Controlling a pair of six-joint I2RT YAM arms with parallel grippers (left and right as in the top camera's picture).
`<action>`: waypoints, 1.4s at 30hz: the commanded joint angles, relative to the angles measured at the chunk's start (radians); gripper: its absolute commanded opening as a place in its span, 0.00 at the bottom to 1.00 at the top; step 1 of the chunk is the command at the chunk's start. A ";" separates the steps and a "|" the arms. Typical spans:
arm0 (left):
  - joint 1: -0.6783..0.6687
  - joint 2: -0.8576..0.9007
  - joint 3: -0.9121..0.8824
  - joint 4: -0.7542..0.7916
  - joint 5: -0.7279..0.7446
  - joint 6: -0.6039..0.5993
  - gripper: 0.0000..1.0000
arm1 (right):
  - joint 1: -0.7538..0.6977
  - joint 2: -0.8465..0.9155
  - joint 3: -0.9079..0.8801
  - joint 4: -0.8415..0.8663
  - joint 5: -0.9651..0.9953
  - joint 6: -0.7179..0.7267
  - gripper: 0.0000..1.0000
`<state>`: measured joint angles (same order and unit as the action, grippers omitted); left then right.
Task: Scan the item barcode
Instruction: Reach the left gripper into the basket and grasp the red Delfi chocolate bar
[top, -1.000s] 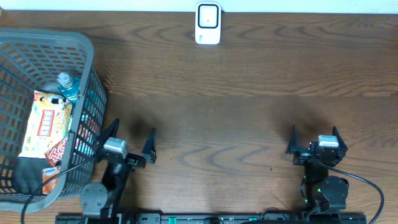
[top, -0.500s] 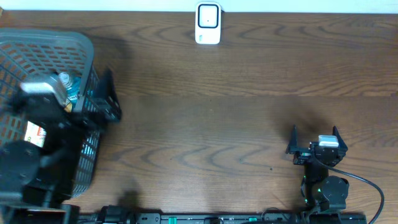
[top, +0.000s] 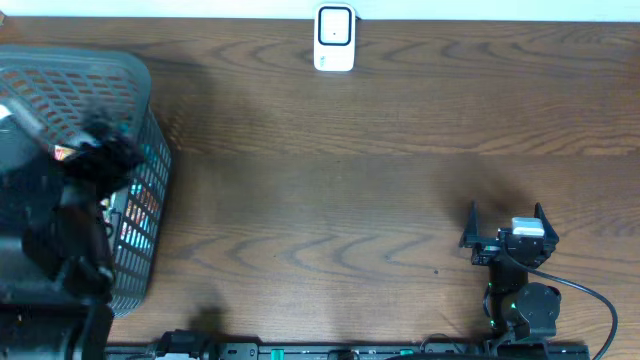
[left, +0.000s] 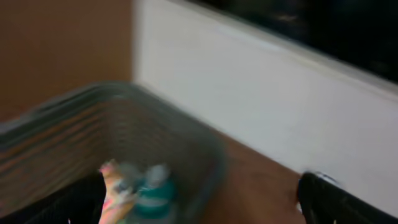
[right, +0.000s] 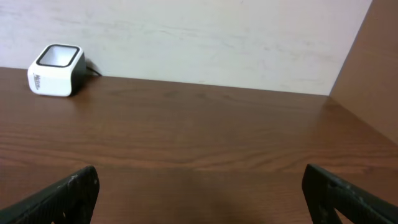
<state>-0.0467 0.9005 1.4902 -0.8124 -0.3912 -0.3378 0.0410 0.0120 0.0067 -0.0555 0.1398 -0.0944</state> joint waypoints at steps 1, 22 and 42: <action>0.107 0.118 0.074 -0.115 -0.199 -0.214 0.98 | 0.007 -0.005 -0.001 -0.002 0.011 0.012 0.99; 0.672 0.740 0.115 -0.560 0.380 -0.524 0.98 | 0.007 -0.005 -0.001 -0.002 0.011 0.011 0.99; 0.683 0.833 -0.318 -0.172 0.274 -0.671 0.99 | 0.007 -0.005 -0.001 -0.002 0.011 0.011 0.99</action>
<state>0.6315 1.7374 1.2209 -1.0248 -0.0540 -0.9718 0.0410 0.0120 0.0067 -0.0559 0.1394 -0.0944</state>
